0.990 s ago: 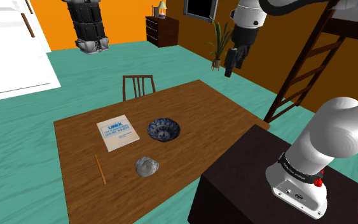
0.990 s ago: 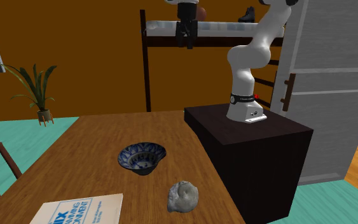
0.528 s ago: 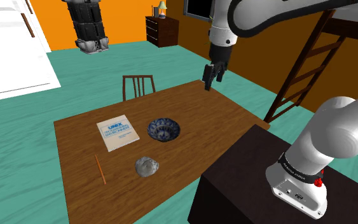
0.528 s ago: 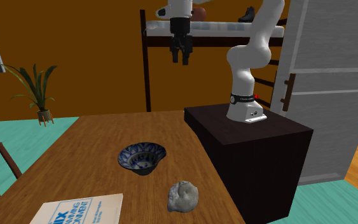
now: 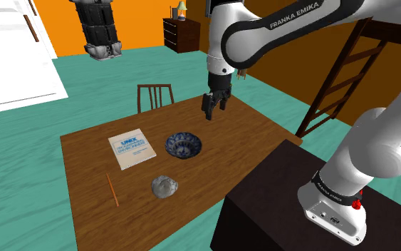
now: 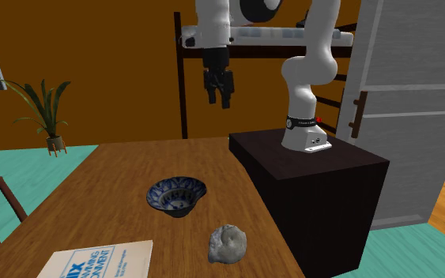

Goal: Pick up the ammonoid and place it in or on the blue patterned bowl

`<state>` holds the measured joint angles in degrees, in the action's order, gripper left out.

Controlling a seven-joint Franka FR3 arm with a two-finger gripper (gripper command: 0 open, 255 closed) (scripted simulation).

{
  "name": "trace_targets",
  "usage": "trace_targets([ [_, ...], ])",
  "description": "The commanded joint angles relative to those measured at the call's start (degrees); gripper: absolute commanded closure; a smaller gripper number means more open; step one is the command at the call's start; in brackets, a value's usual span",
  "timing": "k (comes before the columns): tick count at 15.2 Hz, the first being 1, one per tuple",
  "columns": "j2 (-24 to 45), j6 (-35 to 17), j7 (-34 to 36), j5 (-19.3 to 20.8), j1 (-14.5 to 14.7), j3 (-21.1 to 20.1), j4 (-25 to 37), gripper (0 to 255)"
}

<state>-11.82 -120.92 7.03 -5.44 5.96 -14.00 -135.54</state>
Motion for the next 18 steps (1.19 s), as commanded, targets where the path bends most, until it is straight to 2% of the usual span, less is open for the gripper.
trace_targets([
  [1,4.36,-2.27,0.83,-0.07,0.39,-0.79,1.63,0],
  [10,23.72,-9.00,5.70,1.47,3.48,-3.58,12.12,0],
  [18,41.02,-11.07,9.15,3.55,7.92,-4.09,25.70,0],
])
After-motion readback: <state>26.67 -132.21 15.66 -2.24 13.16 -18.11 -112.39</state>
